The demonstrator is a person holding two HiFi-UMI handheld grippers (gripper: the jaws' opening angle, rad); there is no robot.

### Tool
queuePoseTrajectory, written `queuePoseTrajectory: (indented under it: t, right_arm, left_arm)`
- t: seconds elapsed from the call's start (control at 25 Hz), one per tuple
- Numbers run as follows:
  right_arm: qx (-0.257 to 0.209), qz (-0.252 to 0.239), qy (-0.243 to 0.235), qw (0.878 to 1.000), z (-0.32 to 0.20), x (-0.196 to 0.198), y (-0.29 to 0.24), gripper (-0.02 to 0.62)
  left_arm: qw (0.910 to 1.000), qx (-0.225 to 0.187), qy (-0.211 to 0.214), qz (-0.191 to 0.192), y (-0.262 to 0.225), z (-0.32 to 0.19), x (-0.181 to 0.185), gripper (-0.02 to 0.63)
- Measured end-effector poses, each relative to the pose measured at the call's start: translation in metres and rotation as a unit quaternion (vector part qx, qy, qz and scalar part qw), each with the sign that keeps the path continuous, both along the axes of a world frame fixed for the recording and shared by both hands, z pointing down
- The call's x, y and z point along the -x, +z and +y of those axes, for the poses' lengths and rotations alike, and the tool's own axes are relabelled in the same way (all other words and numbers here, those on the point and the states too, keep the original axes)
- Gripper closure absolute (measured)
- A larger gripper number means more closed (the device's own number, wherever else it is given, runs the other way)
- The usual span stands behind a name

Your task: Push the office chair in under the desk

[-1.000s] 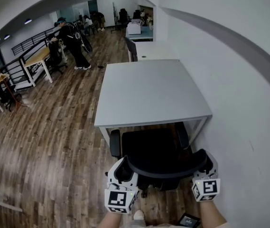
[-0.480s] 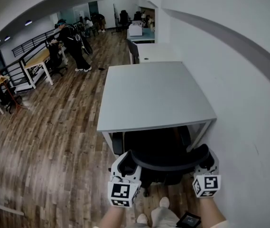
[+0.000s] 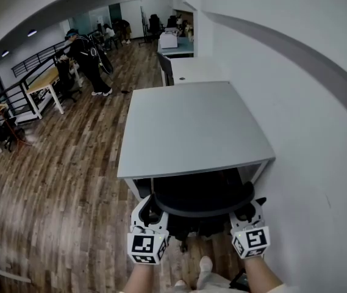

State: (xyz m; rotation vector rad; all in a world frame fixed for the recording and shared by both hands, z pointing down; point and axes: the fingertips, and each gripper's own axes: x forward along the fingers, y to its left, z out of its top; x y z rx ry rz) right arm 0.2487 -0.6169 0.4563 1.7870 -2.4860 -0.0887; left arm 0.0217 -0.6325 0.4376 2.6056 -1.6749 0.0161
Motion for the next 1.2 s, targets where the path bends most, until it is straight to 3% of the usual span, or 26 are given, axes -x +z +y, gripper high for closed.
queuePoseTrajectory:
  t: [0.4,0.64,0.88,1.2]
  right_arm:
    - [0.013,-0.001,0.015,1.0,-0.044,-0.044,-0.011,0.396]
    - [0.016,0.024,-0.015,0.999,-0.076,-0.035,-0.018,0.37]
    - [0.018,0.018,-0.047,0.999,-0.089,-0.033,-0.018,0.37]
    - [0.012,0.019,-0.051,0.998,-0.086,-0.033,-0.019,0.37]
  left_arm:
    - [0.9997,0.011,-0.022,0.003,-0.001,-0.035,0.003,0.413]
    - [0.9993,0.013,-0.036,0.003,0.001,-0.05,0.007,0.416]
    - [0.9991,0.011,-0.04,0.003,0.001,-0.06,0.007,0.416]
    - [0.9987,0.01,-0.05,0.003,-0.001,-0.058,0.007,0.417]
